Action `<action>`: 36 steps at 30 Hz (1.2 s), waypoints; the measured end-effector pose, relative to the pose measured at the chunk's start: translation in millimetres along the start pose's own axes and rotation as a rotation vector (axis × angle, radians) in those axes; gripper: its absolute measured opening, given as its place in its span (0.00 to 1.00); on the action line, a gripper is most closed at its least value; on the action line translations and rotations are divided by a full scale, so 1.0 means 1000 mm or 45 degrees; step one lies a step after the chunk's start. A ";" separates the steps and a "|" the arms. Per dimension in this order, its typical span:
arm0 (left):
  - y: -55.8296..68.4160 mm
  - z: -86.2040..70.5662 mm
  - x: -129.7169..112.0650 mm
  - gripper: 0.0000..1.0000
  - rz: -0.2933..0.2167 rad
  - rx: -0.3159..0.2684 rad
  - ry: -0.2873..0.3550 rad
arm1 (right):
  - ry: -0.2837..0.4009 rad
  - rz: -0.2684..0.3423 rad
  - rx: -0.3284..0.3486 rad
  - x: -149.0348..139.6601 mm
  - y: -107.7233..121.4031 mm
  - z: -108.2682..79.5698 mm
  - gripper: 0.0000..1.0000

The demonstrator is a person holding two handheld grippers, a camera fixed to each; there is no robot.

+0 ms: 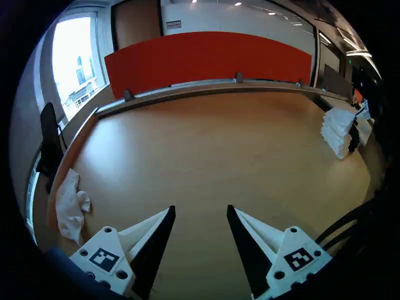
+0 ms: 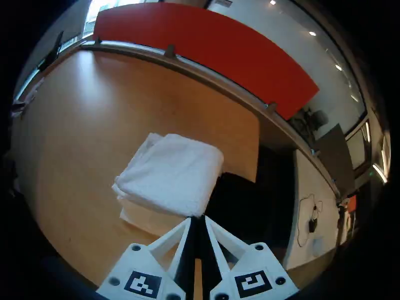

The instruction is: Fold towel

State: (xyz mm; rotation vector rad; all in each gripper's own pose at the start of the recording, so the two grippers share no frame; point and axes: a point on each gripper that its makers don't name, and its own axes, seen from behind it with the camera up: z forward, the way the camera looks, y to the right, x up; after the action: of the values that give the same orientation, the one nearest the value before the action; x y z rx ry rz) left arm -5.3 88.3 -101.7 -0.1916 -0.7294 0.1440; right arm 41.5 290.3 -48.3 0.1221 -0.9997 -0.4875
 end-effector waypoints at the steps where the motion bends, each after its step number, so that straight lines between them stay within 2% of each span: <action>1: -0.001 0.000 0.000 0.76 0.001 0.001 0.000 | -0.005 0.003 0.000 -0.002 -0.001 0.001 0.04; 8: -0.003 -0.002 -0.003 0.75 0.004 0.008 -0.007 | -0.043 0.034 -0.008 -0.019 -0.006 0.011 0.04; 24: -0.008 -0.004 -0.010 0.75 0.016 0.025 -0.034 | -0.136 0.160 -0.010 -0.061 -0.018 0.043 0.04; 36: -0.009 -0.004 -0.012 0.76 0.031 0.036 -0.052 | -0.193 0.220 -0.013 -0.078 -0.028 0.064 0.04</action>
State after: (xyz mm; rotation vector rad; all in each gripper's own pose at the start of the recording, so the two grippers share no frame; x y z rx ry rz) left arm -10.9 76.7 -111.0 -0.1708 -0.7655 0.1818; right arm -55.9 308.4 -83.0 -0.0109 -1.1453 -0.3476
